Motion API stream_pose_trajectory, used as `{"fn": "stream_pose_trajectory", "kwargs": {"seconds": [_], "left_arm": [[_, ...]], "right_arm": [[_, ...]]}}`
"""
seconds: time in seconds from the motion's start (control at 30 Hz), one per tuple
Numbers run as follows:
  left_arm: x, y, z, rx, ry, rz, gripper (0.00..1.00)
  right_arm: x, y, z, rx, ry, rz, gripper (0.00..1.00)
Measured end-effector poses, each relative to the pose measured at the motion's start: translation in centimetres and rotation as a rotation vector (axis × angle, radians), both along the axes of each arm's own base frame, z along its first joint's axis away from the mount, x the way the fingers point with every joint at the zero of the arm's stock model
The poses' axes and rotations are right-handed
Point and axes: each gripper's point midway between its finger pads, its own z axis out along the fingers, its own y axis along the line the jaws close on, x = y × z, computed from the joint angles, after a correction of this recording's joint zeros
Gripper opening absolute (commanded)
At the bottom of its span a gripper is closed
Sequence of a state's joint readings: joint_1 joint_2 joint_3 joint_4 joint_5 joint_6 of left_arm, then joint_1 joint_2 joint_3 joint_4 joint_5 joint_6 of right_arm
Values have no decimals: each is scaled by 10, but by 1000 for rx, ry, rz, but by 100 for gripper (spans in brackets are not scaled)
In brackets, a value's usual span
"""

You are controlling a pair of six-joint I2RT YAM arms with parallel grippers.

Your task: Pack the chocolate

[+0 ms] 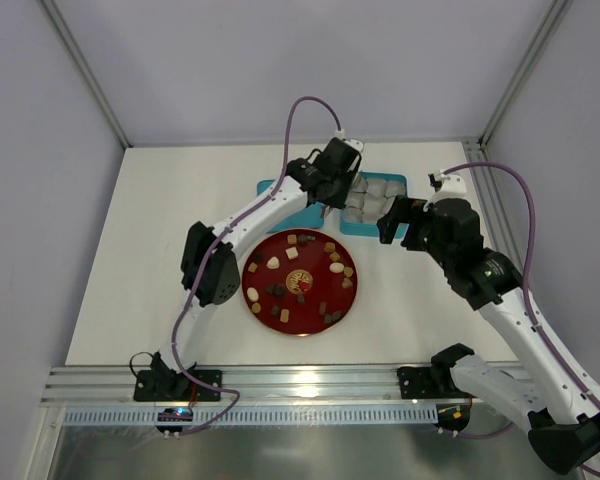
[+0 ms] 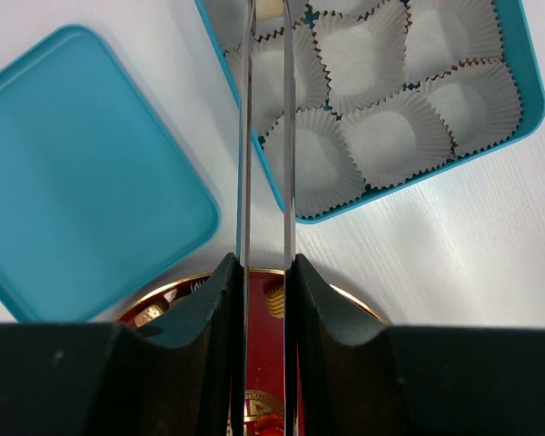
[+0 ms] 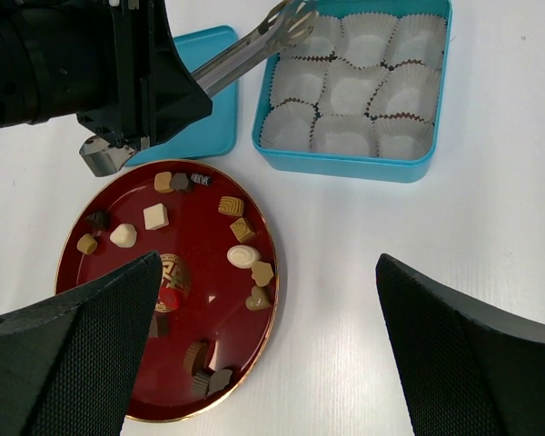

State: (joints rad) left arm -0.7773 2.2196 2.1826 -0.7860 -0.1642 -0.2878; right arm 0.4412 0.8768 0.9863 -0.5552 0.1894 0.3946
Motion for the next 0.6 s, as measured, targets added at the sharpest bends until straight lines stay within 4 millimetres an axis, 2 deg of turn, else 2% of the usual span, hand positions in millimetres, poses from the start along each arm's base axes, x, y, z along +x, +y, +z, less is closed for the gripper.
{"fn": "stream_pose_trajectory", "kwargs": {"seconds": [0.23, 0.43, 0.6], "left_arm": [[5, -4, -6, 0, -12, -8, 18], [8, -6, -19, 15, -3, -7, 19], [9, -5, -25, 28, 1, -5, 24]], "right_arm": [[0, 0, 0, 0, -1, 0, 100], [0, 0, 0, 0, -1, 1, 100], [0, 0, 0, 0, -1, 1, 100]]}}
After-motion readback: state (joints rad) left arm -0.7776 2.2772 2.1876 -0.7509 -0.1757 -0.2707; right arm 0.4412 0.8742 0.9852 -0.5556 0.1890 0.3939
